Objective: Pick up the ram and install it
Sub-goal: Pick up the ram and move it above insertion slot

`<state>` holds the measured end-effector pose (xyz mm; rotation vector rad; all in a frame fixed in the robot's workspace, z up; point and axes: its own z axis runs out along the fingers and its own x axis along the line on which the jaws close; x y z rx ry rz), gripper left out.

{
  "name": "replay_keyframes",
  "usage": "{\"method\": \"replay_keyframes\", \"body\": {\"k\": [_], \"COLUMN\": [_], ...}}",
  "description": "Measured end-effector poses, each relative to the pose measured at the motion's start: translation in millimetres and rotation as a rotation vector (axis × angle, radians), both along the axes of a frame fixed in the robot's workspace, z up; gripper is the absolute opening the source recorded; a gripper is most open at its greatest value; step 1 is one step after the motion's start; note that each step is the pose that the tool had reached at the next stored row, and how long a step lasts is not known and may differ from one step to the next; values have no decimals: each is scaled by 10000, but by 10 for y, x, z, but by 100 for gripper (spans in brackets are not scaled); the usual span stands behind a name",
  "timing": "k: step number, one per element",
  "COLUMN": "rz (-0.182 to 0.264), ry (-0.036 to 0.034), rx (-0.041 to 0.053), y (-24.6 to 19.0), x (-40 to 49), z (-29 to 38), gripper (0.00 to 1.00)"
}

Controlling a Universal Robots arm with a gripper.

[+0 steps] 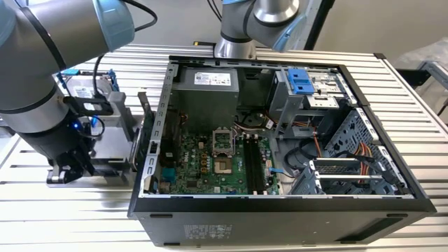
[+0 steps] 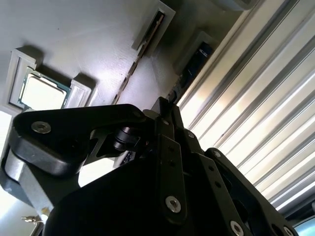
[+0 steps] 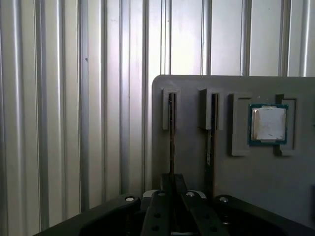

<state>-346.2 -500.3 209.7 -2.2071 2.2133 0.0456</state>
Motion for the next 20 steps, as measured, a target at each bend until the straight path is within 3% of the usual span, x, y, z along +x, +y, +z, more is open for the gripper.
{"method": "replay_keyframes", "body": {"k": [20], "rz": [0], "ry": [-1], "rx": [-2], "y": [0], "x": [0], "z": [156], "gripper": [0]}}
